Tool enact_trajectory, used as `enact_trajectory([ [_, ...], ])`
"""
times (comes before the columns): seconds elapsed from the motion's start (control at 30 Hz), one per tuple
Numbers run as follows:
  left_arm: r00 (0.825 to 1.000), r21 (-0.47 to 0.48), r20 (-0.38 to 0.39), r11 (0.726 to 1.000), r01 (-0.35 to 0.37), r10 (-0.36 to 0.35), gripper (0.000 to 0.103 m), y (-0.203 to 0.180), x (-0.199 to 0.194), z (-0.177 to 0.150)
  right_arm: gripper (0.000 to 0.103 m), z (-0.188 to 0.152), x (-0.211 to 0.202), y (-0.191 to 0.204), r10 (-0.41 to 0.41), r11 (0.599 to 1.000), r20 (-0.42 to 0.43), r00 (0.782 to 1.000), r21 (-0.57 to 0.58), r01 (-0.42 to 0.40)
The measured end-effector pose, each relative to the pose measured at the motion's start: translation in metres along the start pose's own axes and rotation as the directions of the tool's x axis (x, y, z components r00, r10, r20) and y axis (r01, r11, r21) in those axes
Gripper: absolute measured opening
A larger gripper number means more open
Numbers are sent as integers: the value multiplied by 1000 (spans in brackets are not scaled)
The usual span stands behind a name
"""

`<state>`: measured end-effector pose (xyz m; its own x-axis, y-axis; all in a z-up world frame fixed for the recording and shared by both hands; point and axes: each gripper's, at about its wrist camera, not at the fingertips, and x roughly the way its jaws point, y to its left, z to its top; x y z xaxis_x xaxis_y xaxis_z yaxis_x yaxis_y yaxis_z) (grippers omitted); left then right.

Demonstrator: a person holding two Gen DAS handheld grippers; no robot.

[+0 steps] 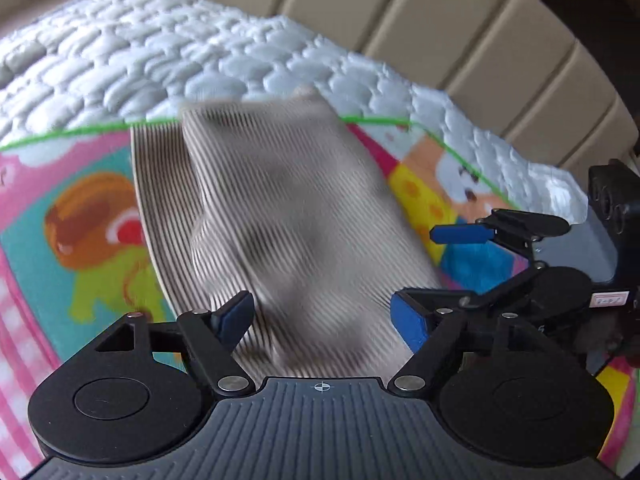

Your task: Fold clothes

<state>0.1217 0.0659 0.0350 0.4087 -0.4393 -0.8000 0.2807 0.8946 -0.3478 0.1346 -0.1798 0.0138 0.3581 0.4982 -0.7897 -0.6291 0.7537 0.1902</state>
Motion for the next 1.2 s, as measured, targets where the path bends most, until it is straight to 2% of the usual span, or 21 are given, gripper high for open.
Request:
enact_trajectory([
  [0.07, 999, 2, -32, 1000, -28, 28, 81, 1, 7, -10, 103, -14, 6, -2, -22, 998, -12, 1000, 59, 22],
  [0.2, 995, 29, -44, 996, -88, 89, 81, 1, 10, -18, 103, -16, 9, -4, -23, 994, -26, 999, 108, 26],
  [0.23, 993, 30, -48, 994, -104, 106, 86, 1, 10, -20, 103, -16, 9, -4, -24, 993, -33, 999, 112, 28],
  [0.3, 990, 3, -72, 992, -125, 125, 88, 7, 13, -24, 103, -15, 10, -4, -26, 992, -44, 999, 123, 31],
  [0.37, 990, -32, -77, 992, -125, 122, 89, 14, 14, -27, 103, -16, 11, -4, -28, 991, -49, 998, 128, 34],
  [0.53, 989, -46, -70, 990, -137, 133, 87, 19, 7, -24, 103, -13, 13, -3, -34, 991, -78, 996, 124, 43],
  [0.63, 991, -69, -45, 989, -132, 129, 85, 23, -2, -20, 103, -11, 14, -3, -34, 992, -87, 996, 122, 44],
  [0.77, 999, -103, 43, 994, -27, 32, 84, 25, -21, -15, 103, -15, 12, -4, -35, 992, -67, 997, 117, 43],
  [0.87, 996, -104, 85, 995, 2, 6, 86, 24, -27, -11, 103, -16, 12, -1, -49, 992, -55, 997, 110, 55],
  [1.07, 996, -113, -3, 990, -87, 87, 87, 26, -6, -18, 103, -21, 10, 0, -61, 992, -17, 998, 112, 62],
  [1.13, 988, -99, -33, 984, -151, 149, 87, 29, -1, -20, 103, -20, 10, -2, -52, 992, -19, 998, 116, 54],
  [1.2, 973, -65, -51, 971, -229, 226, 87, 31, 2, -20, 103, -20, 10, -4, -42, 992, -22, 999, 121, 45],
])
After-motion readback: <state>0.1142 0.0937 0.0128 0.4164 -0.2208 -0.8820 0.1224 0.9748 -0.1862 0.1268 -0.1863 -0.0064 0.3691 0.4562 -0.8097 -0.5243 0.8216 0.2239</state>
